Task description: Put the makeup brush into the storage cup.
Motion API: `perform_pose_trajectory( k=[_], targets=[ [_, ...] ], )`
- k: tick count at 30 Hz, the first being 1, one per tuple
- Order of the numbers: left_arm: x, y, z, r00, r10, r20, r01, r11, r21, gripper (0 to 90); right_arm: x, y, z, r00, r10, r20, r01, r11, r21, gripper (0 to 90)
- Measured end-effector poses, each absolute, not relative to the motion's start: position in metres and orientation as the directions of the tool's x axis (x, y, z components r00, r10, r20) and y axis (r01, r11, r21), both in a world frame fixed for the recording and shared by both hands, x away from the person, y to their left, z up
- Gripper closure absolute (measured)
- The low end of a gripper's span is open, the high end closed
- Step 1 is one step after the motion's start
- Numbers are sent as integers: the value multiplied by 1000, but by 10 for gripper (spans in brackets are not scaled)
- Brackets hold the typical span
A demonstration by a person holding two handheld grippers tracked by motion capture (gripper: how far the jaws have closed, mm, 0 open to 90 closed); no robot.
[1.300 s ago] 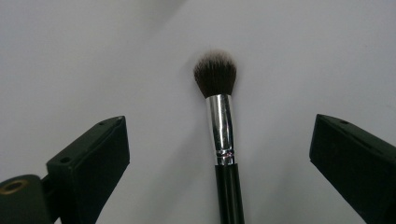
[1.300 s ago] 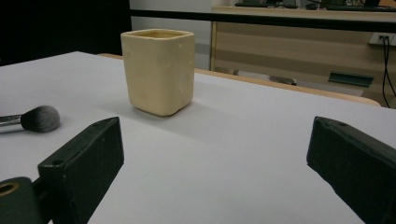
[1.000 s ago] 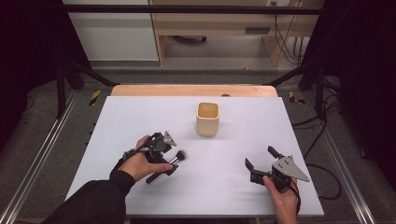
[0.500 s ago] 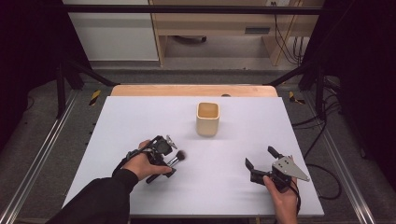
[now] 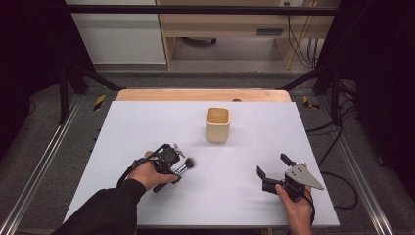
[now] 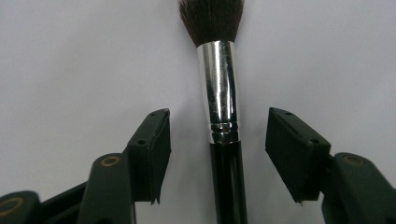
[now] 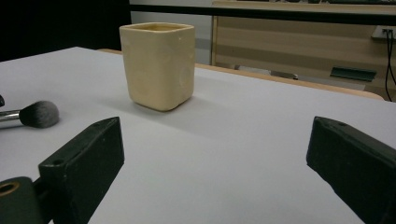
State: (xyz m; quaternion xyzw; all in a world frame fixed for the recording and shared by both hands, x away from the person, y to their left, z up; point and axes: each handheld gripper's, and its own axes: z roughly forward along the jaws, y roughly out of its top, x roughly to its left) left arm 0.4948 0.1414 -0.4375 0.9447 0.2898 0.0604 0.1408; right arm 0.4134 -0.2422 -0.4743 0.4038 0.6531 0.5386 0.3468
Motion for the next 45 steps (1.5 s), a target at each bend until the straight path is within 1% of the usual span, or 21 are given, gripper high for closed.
perform_pose_trajectory(
  k=[6, 20, 22, 26, 32, 38, 39, 45],
  targets=[
    [495, 141, -439, 826, 564, 26, 533, -794, 290, 513, 414, -242, -474, -429, 903, -15, 157, 91, 983, 44],
    [494, 140, -442, 830, 557, 16, 533, -801, 273, 660, 413, -242, -475, -431, 902, -16, 161, 95, 982, 45],
    [494, 140, -442, 827, 562, 17, 537, -797, 276, 704, 414, -242, -475, -431, 902, -16, 161, 94, 982, 45],
    [493, 141, -443, 818, 575, 7, 551, -789, 272, 724, 414, -242, -475, -430, 903, -18, 161, 96, 982, 45],
    [490, 144, -439, 828, 559, 33, 529, -800, 285, 731, 414, -242, -475, -431, 902, -21, 162, 101, 982, 45],
    [488, 150, -432, 831, 554, 49, 511, -795, 326, 733, 414, -241, -475, -430, 902, -21, 165, 101, 981, 45],
    [487, 151, -430, 824, 564, 48, 515, -783, 347, 733, 414, -241, -475, -430, 903, -21, 166, 101, 981, 45],
    [484, 157, -419, 821, 567, 69, 496, -767, 406, 733, 414, -241, -476, -433, 901, -29, 164, 110, 980, 45]
  ],
)
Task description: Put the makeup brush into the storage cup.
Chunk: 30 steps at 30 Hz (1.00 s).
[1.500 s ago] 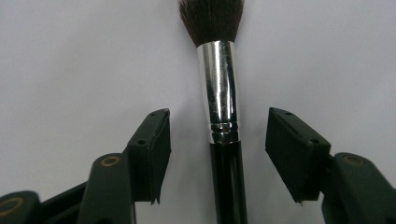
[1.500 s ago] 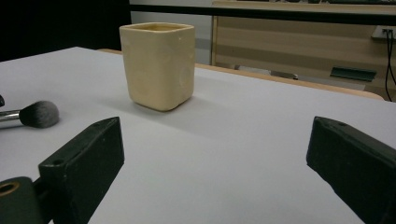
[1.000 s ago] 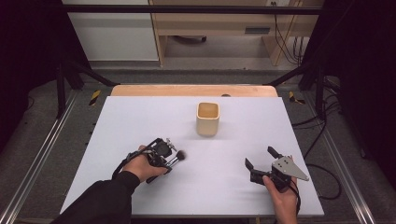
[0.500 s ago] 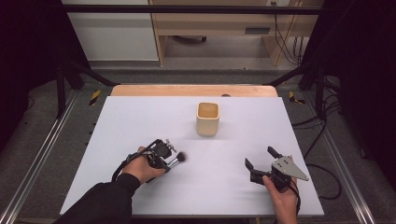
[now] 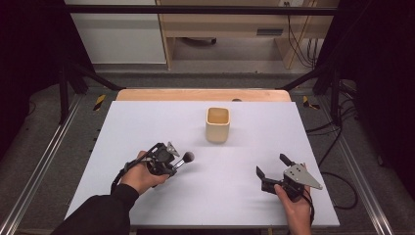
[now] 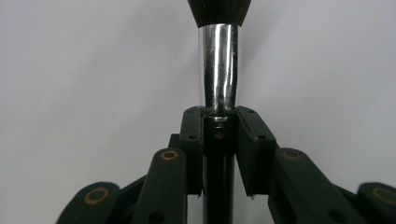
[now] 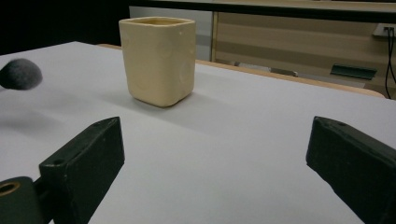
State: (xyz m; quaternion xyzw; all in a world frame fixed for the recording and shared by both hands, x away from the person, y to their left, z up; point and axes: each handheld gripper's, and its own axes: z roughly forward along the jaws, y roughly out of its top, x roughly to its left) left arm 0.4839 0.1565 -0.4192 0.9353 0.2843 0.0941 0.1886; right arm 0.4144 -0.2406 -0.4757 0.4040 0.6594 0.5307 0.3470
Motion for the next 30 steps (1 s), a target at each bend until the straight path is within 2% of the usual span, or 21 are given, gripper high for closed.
perform_pose_trajectory(
  k=[11, 30],
  targets=[
    [479, 158, -408, 805, 590, 70, 477, -713, 514, 733, 414, -239, -476, -435, 900, -31, 163, 112, 980, 45],
    [471, 141, -396, 795, 597, 103, 408, -654, 637, 733, 415, -243, -476, -430, 902, -29, 162, 109, 981, 45]
  ],
)
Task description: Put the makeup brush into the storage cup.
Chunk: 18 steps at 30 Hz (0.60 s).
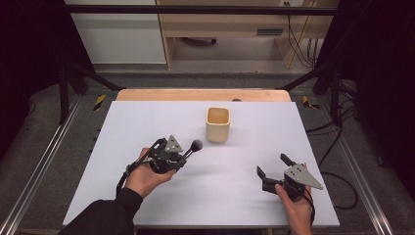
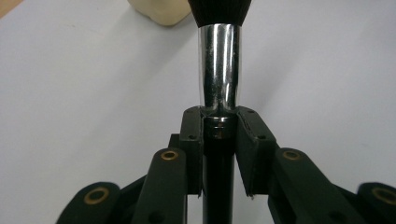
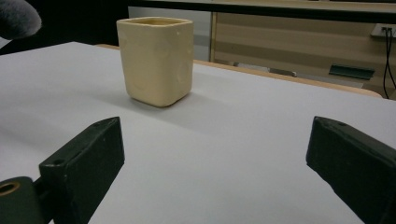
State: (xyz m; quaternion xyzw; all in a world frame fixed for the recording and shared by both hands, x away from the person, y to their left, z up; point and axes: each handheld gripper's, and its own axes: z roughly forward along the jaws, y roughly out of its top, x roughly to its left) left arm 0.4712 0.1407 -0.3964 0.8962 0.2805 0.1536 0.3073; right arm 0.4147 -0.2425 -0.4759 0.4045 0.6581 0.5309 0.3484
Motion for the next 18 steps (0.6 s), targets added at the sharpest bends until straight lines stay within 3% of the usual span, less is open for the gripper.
perform_pose_trajectory(
  k=[18],
  targets=[
    [466, 139, -391, 774, 624, 110, 364, -581, 728, 733, 415, -242, -476, -430, 902, -27, 161, 106, 981, 42]
  ],
)
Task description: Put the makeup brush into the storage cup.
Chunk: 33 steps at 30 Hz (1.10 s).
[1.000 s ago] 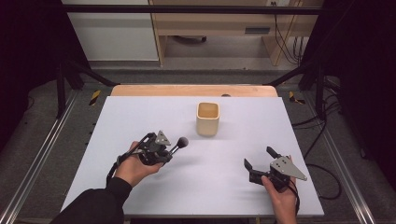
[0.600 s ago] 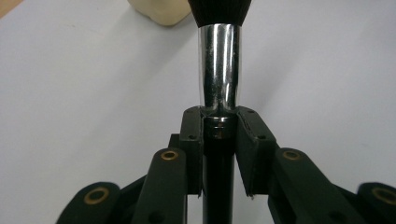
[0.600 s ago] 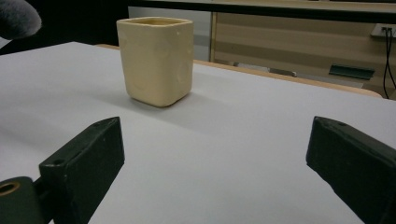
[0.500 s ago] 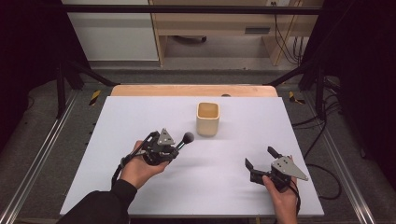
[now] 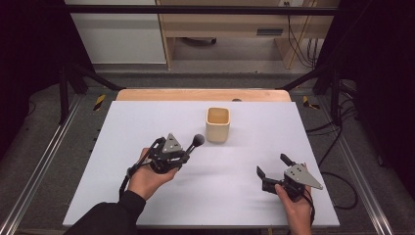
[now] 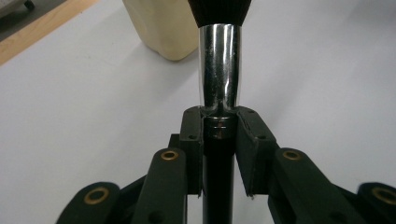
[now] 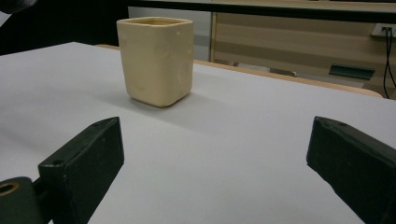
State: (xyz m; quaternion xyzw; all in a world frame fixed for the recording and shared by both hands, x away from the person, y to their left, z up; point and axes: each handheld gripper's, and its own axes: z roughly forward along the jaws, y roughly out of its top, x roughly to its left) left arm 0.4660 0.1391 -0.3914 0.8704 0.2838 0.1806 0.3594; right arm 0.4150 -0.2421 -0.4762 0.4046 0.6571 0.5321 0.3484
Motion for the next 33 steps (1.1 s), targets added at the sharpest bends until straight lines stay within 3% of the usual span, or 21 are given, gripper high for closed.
perform_pose_trajectory(
  k=[18, 33],
  targets=[
    [456, 137, -395, 718, 692, 78, 289, -399, 870, 733, 413, -240, -473, -458, 886, 71, 168, 8, 986, 55],
    [452, 132, -398, 699, 714, 52, 212, -275, 938, 733, 414, -232, -473, -468, 881, 75, 167, 5, 986, 16]
  ],
)
